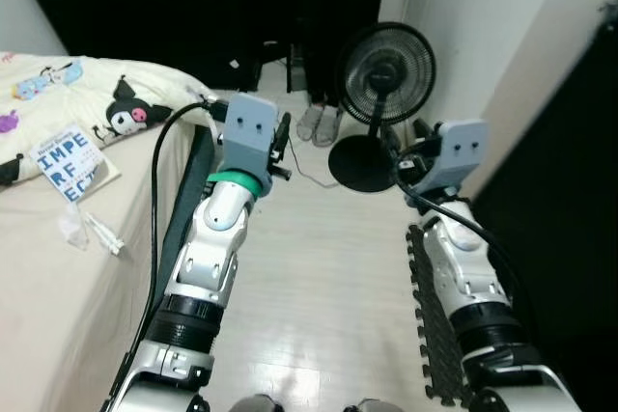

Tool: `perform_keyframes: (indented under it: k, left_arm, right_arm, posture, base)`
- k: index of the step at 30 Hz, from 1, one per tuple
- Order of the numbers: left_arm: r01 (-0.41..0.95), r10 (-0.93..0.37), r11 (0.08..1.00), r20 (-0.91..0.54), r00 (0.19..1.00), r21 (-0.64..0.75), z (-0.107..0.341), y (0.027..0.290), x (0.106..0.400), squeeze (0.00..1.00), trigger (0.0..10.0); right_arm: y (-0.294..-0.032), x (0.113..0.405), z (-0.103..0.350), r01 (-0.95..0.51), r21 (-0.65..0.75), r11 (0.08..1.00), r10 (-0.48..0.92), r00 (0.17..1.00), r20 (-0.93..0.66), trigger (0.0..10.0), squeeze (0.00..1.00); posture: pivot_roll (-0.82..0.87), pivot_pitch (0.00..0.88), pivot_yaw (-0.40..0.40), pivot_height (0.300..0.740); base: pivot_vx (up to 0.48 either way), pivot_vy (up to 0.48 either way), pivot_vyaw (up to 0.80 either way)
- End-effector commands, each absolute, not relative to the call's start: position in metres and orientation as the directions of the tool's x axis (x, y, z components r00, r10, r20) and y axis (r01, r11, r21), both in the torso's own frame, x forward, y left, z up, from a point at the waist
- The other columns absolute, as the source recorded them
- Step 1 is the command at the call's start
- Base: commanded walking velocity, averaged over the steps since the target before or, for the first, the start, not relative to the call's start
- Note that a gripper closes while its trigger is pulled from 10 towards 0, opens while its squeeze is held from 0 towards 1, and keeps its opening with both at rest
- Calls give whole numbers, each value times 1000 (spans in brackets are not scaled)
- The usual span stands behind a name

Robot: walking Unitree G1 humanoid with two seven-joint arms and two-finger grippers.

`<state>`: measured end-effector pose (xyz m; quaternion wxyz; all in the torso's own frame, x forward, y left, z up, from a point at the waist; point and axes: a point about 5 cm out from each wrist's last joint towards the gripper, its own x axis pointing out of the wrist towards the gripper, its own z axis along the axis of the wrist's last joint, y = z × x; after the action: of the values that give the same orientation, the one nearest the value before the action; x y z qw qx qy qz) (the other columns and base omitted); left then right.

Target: Clean up the room

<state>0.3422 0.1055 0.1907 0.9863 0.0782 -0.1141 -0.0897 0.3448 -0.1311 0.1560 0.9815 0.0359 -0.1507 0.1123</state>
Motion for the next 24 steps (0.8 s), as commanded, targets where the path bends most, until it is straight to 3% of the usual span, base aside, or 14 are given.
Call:
perform_keyframes:
  k: [1, 14, 24]
  left_arm:
    - [165, -197, 971, 194, 961, 170, 186, 105, 342, 0, 10000]
    - [167, -199, 971, 194, 961, 169, 185, 104, 341, 0, 10000]
    - [140, -172, 975, 187, 967, 171, 184, 108, 343, 0, 10000]
  right_arm:
    - [-133, 343, 151, -227, 32, 973, 209, 935, 288, 10000, 0]
    - [-132, 342, 150, -228, -1, 974, 219, 933, 286, 10000, 0]
    - [-134, 341, 149, -226, 1, 974, 217, 935, 281, 10000, 0]
  posture:
    - [-20, 0, 78, 740]
    - [-20, 0, 76, 740]
    - [-22, 0, 75, 740]
  base:
    - [334, 0, 0]
    - [333, 0, 0]
    - [480, 0, 0]
